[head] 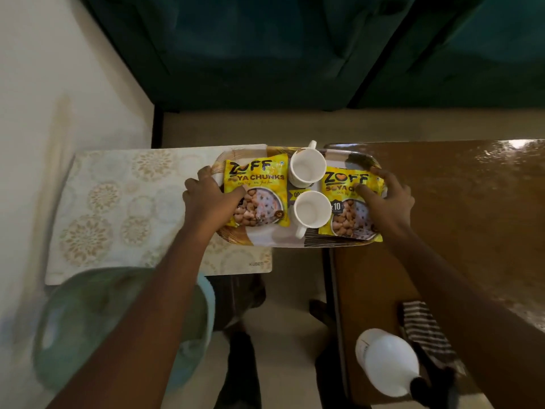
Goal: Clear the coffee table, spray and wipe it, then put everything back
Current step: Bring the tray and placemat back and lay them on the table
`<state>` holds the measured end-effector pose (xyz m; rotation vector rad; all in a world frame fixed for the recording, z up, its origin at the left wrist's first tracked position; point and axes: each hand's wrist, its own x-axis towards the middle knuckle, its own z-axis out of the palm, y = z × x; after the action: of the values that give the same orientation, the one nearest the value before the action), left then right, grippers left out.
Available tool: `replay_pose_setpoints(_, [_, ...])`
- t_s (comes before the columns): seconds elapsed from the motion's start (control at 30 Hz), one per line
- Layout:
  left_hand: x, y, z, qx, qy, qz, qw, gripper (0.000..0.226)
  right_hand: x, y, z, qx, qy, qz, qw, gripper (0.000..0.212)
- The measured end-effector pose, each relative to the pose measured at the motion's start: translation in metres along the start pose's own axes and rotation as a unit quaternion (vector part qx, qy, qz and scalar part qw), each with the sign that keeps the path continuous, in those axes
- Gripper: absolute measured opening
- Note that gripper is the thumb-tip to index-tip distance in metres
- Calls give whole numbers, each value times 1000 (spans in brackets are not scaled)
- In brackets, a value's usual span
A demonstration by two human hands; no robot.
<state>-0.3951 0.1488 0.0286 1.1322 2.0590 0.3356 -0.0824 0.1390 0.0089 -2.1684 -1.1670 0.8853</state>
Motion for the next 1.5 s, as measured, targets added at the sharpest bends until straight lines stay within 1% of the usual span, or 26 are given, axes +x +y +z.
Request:
replay_pose_setpoints(0.2, [-37, 44, 84, -18, -18, -9, 1000, 90, 29, 64, -73, -14, 7, 15, 1000, 49])
replay_pose_setpoints(0.37, [-62, 66, 140, -18, -22, -20, 999, 89, 49, 112, -111, -23, -1, 20, 1000, 48])
replay_pose_setpoints(0.57, [-77, 75, 182, -19, -28, -38, 999, 86, 63, 147, -129, -41, -12, 17, 999, 50])
replay_pose_setpoints(0.8, [-79, 77, 198, 3, -23, -41, 999, 86, 60, 157, -131, -53, -23, 8, 998, 54])
replay_pose_setpoints(0.9, [-81, 72, 198, 8, -33, -40, 999, 85, 59, 156, -133, -88, -25, 4, 996, 56])
replay_pose_setpoints(1.03, [-83, 67, 187, 18, -38, -8, 999, 81, 50, 145, -133, -156, -10, -18, 988, 53])
replay_pose_setpoints(1.1, [-85, 67, 177, 17, -28, 1, 999, 81, 40, 132, -130, -156, 17, -48, 986, 47])
replay_pose_setpoints(1.2, [-86, 66, 156, 39, -4, 38, 999, 73, 23, 104, -117, -126, 42, -105, 986, 40])
replay_pose_setpoints(1.3, [-84, 61, 123, 61, 12, 72, 995, 65, 4, 66, -94, -96, 22, -177, 979, 35])
replay_pose_setpoints(1.37, [-80, 55, 98, 77, 14, 86, 993, 61, -10, 38, -75, -85, -9, -214, 973, 30])
replay_pose_setpoints(1.5, [-63, 34, 43, 102, 12, 85, 991, 57, -33, -14, -30, -51, -94, -245, 964, 26])
